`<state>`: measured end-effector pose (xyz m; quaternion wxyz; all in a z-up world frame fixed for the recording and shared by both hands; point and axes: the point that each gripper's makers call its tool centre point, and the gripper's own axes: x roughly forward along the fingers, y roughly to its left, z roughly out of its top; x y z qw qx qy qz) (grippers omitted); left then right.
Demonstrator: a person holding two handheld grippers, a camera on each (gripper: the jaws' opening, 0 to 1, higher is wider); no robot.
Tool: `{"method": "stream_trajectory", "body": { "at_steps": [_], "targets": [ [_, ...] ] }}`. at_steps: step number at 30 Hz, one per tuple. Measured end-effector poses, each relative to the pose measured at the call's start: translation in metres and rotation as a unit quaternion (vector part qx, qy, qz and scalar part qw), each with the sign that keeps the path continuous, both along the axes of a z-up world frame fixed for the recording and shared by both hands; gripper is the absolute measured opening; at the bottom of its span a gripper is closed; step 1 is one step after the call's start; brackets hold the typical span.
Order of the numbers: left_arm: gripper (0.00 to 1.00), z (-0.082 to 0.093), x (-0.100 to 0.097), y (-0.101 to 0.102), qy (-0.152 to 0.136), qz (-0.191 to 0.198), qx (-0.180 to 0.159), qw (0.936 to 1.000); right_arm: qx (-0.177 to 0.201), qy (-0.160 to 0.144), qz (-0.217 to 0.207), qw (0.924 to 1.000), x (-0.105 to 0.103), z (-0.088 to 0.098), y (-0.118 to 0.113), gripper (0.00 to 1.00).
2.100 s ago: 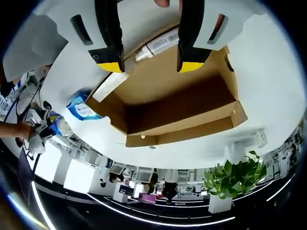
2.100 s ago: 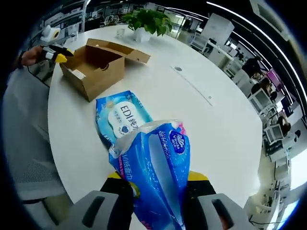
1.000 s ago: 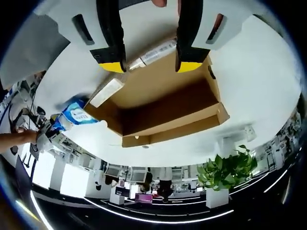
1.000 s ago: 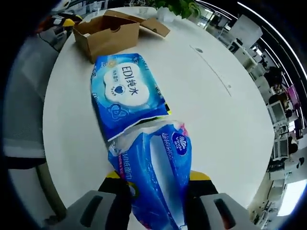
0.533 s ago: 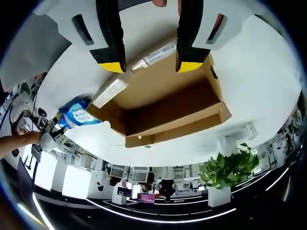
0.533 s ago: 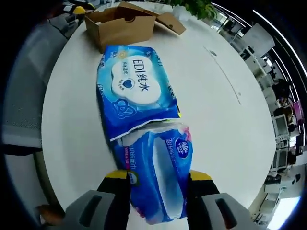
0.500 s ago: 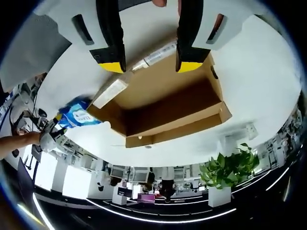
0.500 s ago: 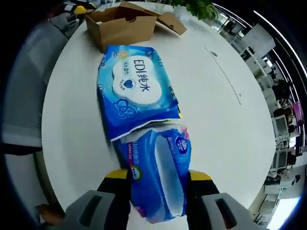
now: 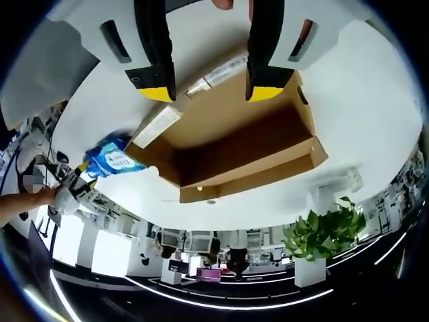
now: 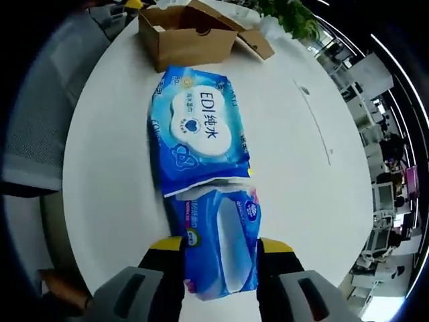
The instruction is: Operate the shoe box by opening the lid, removing the specified soft item, and placing it in the target area until the item is outside and the box remains undamaged.
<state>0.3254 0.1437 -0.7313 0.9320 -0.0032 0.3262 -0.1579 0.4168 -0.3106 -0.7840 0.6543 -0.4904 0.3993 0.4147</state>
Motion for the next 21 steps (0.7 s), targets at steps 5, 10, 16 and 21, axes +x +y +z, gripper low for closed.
{"method": "stream_trajectory", "body": {
  "at_steps": [5,10,16,21],
  "targets": [
    [0.43,0.003,0.001,0.0,-0.005,0.002,-0.01,0.9999,-0.002,-0.01,0.009,0.9999,0.008,0.014,0.015,0.39],
    [0.43,0.007,0.0,0.001,-0.01,0.009,-0.021,0.9997,0.024,-0.014,0.002,0.9996,0.014,0.026,0.043,0.38],
    [0.43,0.013,-0.003,0.001,-0.015,0.017,-0.035,0.9991,0.085,-0.01,-0.013,0.9962,0.02,0.033,0.095,0.38],
    [0.42,0.015,-0.004,-0.001,-0.016,0.014,-0.04,0.999,0.127,-0.002,-0.002,0.9919,0.021,0.039,0.149,0.38]
  ]
}}
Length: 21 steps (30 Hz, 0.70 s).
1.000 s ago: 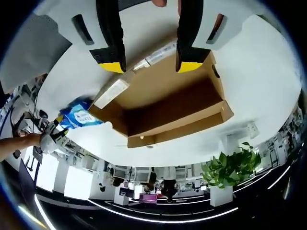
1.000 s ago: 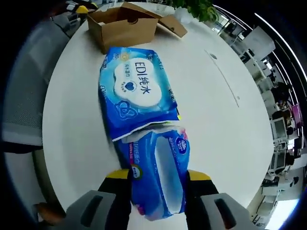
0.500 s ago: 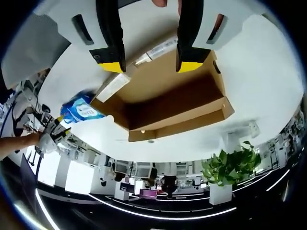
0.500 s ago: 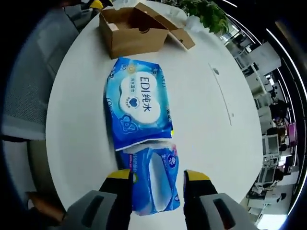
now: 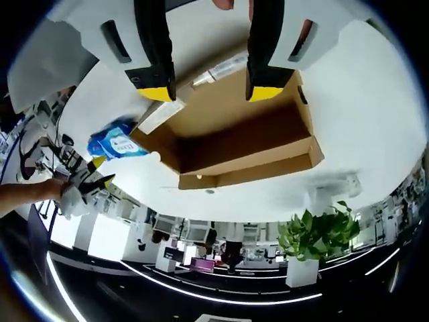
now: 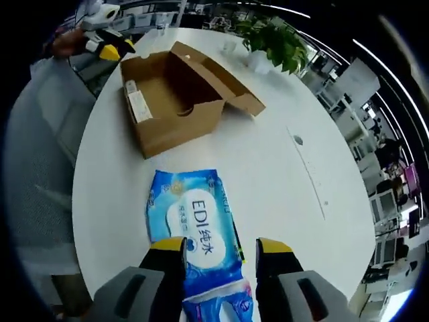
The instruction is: Operate the shoe box by opening the lid, removing the specified soft item, and placing it in the target area until the item is outside and the box remains undamaged.
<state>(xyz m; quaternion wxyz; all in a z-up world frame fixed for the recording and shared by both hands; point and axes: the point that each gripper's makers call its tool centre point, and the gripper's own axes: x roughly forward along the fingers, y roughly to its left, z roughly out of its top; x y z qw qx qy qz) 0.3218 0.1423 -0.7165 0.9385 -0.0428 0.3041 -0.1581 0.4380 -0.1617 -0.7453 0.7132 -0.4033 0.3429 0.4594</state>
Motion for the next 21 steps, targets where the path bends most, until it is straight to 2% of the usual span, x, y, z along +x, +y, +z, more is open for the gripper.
{"method": "stream_trajectory", "body": {
  "at_steps": [2,10,16,21],
  "targets": [
    [0.42,0.001,0.001,0.0,-0.002,-0.001,0.001,1.0,0.023,0.004,0.013,0.9996,-0.003,0.003,0.025,0.37],
    [0.42,0.001,0.003,0.002,-0.006,-0.002,-0.004,1.0,0.057,0.016,0.049,0.9971,-0.007,0.008,0.101,0.38],
    [0.42,0.003,0.004,0.001,-0.01,-0.001,-0.013,0.9999,0.054,0.027,0.095,0.9937,-0.017,0.002,0.147,0.38],
    [0.41,0.005,0.005,0.0,-0.015,-0.002,-0.017,0.9997,0.041,0.033,0.137,0.9892,-0.025,-0.007,0.172,0.38]
  ]
}}
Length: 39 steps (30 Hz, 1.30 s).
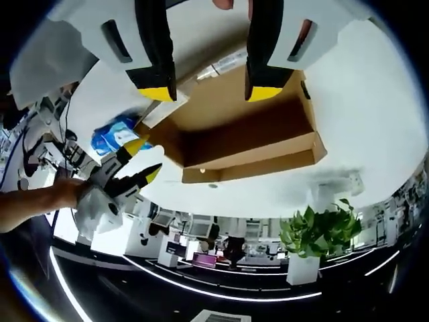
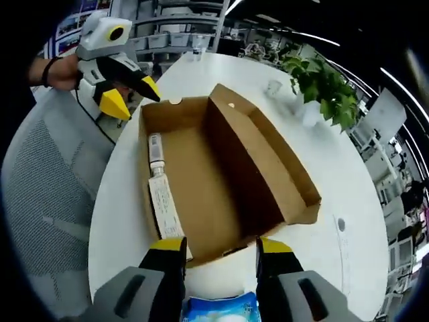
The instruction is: Operate the shoe box by opening the lid, removing the specified soft item, and placing it in the target area until the item is outside and the box remains undamaged.
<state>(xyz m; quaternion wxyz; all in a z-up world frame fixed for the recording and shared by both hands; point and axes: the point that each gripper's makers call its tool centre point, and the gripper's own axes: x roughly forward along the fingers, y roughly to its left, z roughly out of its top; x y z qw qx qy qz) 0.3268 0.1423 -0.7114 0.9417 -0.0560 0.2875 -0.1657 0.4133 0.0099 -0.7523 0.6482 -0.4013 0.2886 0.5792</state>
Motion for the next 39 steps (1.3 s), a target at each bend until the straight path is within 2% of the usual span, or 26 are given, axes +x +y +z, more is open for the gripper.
{"method": "stream_trajectory", "body": {
  "at_steps": [9,16,19,25,27,28,32,39],
  "targets": [
    [0.42,0.002,0.003,0.002,-0.006,0.012,-0.014,0.9998,-0.014,0.022,0.029,0.9992,-0.01,-0.014,0.02,0.4],
    [0.42,0.002,0.001,-0.002,-0.006,0.003,-0.017,0.9998,-0.024,0.035,0.053,0.9977,-0.016,-0.019,0.03,0.41],
    [0.42,0.002,0.001,-0.004,-0.006,0.001,-0.018,0.9998,-0.042,0.03,0.098,0.9938,-0.018,-0.025,0.034,0.42],
    [0.42,0.002,0.0,-0.006,-0.006,-0.005,-0.019,0.9998,-0.044,0.065,0.115,0.9903,-0.028,-0.033,0.047,0.43],
    [0.42,0.002,0.0,-0.007,-0.006,-0.007,-0.02,0.9998,-0.057,0.052,0.137,0.9875,-0.031,-0.039,0.048,0.38],
    [0.42,0.002,0.0,-0.007,-0.006,-0.008,-0.019,0.9998,-0.051,0.064,0.139,0.9869,-0.034,-0.037,0.05,0.36],
    [0.42,0.003,0.0,-0.009,-0.009,-0.013,-0.018,0.9997,-0.047,0.055,0.12,0.9901,-0.024,-0.036,0.051,0.43],
    [0.42,0.003,0.0,-0.008,-0.009,-0.013,-0.017,0.9997,-0.05,0.042,0.094,0.9934,-0.014,-0.036,0.046,0.44]
  ]
}}
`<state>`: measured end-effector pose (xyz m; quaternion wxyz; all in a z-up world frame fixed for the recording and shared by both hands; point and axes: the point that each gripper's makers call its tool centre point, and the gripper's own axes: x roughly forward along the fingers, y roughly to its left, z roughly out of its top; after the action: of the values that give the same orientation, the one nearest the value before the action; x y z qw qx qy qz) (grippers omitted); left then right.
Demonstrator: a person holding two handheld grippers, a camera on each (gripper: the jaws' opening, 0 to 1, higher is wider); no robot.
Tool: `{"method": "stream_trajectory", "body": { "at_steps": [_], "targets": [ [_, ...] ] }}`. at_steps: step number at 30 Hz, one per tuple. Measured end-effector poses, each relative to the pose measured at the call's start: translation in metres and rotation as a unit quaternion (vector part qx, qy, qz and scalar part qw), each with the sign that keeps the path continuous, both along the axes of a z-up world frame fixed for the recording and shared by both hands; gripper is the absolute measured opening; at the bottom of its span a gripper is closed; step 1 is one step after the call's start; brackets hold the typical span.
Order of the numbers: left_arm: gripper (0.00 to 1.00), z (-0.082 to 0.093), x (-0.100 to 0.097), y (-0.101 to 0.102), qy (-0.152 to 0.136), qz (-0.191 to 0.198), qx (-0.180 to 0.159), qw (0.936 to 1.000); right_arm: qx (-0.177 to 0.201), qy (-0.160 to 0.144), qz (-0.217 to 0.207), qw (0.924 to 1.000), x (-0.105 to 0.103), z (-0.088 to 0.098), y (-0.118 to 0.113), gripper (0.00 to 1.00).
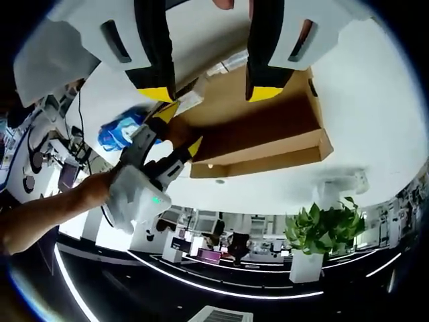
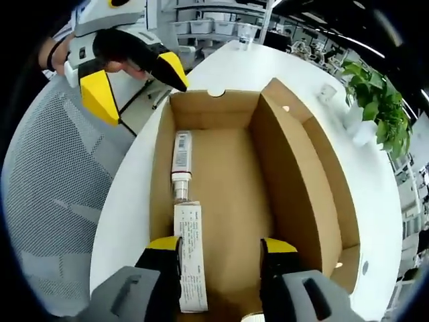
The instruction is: Operate the shoe box by opening the lid, removing the specified soft item, and placing it in the target area until the item is outside and the box remains undamaged.
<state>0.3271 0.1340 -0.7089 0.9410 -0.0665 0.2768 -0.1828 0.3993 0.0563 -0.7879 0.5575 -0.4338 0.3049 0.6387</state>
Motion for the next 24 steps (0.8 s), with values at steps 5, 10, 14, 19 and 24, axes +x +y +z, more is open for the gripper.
{"method": "stream_trajectory", "body": {
  "at_steps": [5,10,14,19,24],
  "targets": [
    [0.42,0.0,0.0,0.001,-0.001,0.001,0.0,1.0,0.016,0.014,0.004,0.9998,-0.011,0.006,0.007,0.42],
    [0.42,0.0,0.0,0.0,-0.001,-0.001,0.001,1.0,0.003,0.013,0.021,0.9997,-0.018,-0.003,0.009,0.39],
    [0.43,0.0,0.0,0.0,-0.001,0.0,0.001,1.0,-0.042,-0.022,0.028,0.9985,-0.009,-0.015,-0.001,0.38],
    [0.42,0.0,-0.001,0.002,0.0,0.003,-0.002,1.0,-0.05,-0.013,0.011,0.9986,-0.009,-0.025,-0.002,0.35],
    [0.42,0.001,0.0,-0.002,0.0,-0.003,-0.001,1.0,-0.068,-0.006,-0.015,0.9976,-0.009,-0.036,-0.007,0.31]
  ]
}}
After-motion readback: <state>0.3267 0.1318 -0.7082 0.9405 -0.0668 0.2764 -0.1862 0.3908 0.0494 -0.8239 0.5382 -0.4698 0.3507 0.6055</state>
